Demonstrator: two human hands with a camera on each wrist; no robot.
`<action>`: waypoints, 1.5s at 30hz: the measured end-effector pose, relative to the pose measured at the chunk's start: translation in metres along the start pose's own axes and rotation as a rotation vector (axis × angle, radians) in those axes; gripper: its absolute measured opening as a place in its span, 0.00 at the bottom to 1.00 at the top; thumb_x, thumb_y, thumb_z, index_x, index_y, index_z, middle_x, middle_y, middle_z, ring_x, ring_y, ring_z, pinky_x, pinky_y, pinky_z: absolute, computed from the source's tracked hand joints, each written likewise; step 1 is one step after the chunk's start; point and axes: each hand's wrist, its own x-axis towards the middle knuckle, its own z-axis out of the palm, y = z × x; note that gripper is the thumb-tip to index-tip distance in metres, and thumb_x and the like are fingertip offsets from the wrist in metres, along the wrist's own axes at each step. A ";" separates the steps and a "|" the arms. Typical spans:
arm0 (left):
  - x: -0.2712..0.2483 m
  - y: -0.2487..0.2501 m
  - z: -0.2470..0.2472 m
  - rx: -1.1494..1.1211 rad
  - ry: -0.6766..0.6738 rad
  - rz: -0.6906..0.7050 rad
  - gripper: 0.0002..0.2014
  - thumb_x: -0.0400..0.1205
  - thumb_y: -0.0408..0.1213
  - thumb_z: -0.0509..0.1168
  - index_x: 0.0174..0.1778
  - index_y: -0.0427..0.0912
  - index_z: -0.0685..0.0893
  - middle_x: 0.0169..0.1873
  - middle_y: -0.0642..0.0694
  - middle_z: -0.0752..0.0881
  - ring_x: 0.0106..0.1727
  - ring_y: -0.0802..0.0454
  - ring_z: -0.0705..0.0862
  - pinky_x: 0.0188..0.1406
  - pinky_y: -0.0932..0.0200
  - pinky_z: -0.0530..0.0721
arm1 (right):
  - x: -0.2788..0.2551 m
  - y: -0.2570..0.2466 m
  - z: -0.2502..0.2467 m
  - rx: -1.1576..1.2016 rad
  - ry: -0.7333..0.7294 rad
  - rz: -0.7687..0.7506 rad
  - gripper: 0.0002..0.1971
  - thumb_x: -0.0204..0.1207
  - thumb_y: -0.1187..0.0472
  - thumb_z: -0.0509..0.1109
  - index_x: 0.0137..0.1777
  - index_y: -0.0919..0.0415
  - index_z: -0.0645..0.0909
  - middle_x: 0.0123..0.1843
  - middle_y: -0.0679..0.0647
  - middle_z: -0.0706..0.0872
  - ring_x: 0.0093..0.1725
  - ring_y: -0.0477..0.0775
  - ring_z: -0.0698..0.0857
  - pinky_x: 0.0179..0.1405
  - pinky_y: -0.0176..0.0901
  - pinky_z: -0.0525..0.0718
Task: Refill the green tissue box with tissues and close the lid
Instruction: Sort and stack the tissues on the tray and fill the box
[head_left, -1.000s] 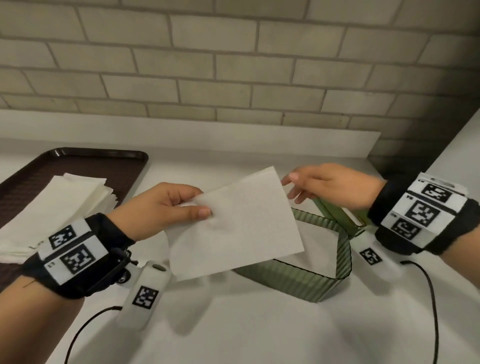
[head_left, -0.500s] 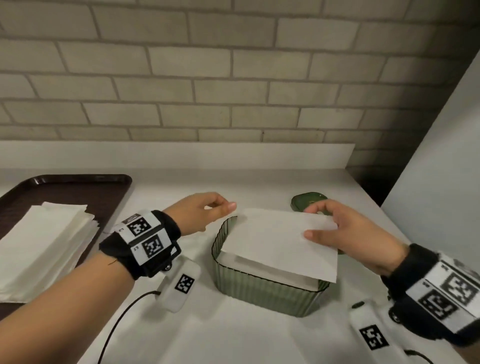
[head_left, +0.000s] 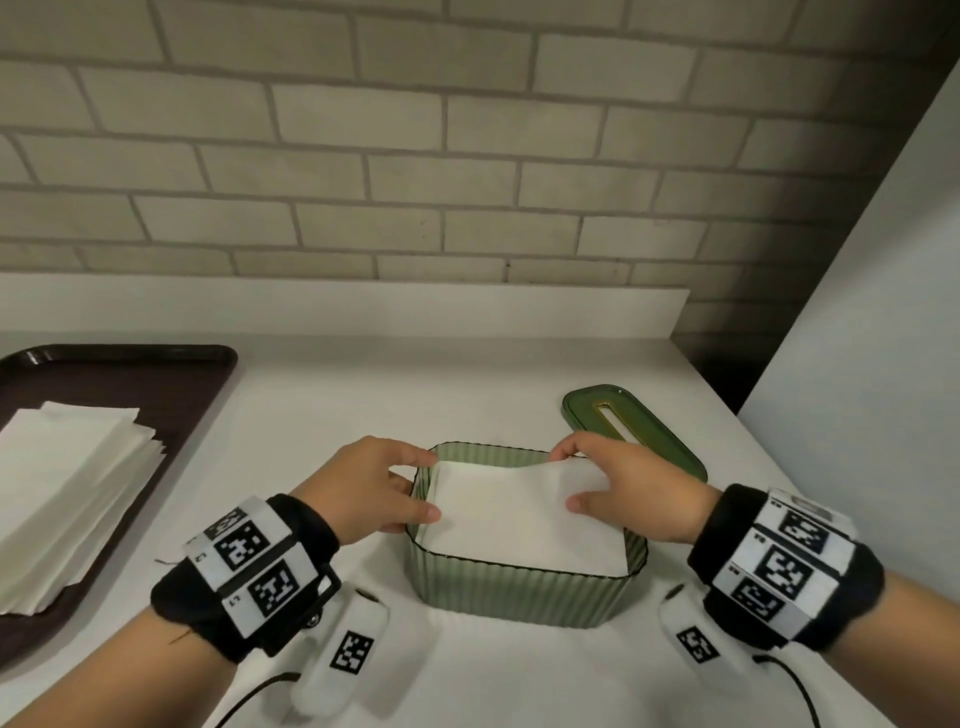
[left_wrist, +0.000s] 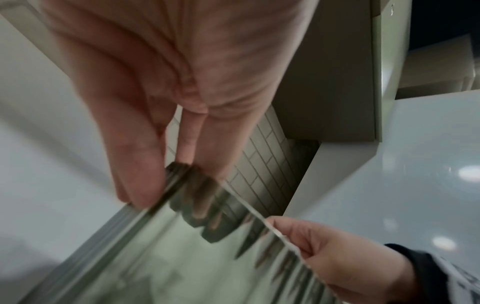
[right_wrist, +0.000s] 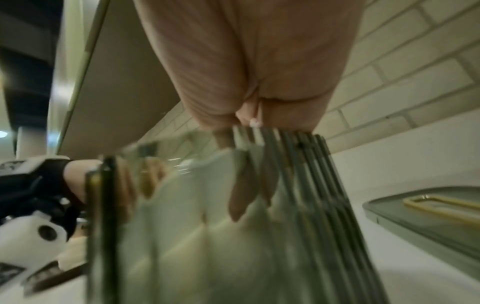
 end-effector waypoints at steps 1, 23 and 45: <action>-0.001 -0.001 0.002 -0.009 0.007 0.000 0.26 0.69 0.30 0.77 0.63 0.48 0.82 0.49 0.39 0.86 0.50 0.52 0.85 0.34 0.66 0.87 | 0.001 -0.001 0.000 -0.046 -0.006 0.009 0.17 0.74 0.60 0.73 0.58 0.44 0.74 0.53 0.48 0.83 0.49 0.51 0.83 0.50 0.44 0.84; -0.060 -0.069 -0.043 0.612 0.127 -0.256 0.26 0.70 0.54 0.73 0.63 0.61 0.74 0.59 0.61 0.78 0.58 0.60 0.78 0.60 0.60 0.78 | -0.047 -0.009 0.032 -0.442 -0.144 0.073 0.49 0.57 0.20 0.23 0.75 0.31 0.63 0.77 0.32 0.67 0.78 0.33 0.59 0.79 0.55 0.32; -0.052 -0.102 -0.060 0.665 -0.024 -0.288 0.43 0.66 0.52 0.78 0.74 0.48 0.65 0.67 0.48 0.66 0.65 0.49 0.74 0.64 0.53 0.78 | -0.012 -0.124 0.145 -0.339 -0.160 -0.355 0.22 0.78 0.62 0.59 0.73 0.54 0.70 0.68 0.49 0.73 0.67 0.51 0.75 0.65 0.42 0.76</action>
